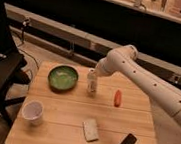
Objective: Knock the bottle over
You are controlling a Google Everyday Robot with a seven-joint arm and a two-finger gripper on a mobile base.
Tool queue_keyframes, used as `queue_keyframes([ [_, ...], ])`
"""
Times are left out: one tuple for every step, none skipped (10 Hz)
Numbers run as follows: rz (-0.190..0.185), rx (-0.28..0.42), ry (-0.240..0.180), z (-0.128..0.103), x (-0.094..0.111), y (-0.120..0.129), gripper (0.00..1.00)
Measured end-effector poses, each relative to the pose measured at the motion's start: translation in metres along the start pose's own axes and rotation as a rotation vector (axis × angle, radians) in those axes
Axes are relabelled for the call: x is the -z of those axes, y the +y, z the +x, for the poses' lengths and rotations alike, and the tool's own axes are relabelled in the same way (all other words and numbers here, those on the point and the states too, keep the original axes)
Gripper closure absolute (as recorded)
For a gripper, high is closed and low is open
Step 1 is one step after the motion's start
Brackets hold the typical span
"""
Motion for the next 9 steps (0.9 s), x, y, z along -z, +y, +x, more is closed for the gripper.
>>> queue_keyframes([
  [0.004, 0.008, -0.007, 0.0, 0.0, -0.002, 0.87],
  [0.007, 0.036, -0.017, -0.002, -0.001, -0.005, 0.87],
  [0.012, 0.067, -0.031, -0.01, -0.003, -0.012, 0.87],
  [0.018, 0.095, -0.049, -0.019, -0.005, -0.019, 0.87],
  [0.022, 0.113, -0.062, -0.022, -0.006, -0.022, 0.87],
  [0.024, 0.12, -0.071, -0.023, -0.006, -0.023, 0.87],
  [0.025, 0.127, -0.079, -0.026, -0.007, -0.024, 0.87],
  [0.023, 0.138, -0.088, -0.031, -0.009, -0.026, 0.87],
  [0.023, 0.122, -0.076, -0.03, -0.008, -0.024, 0.87],
])
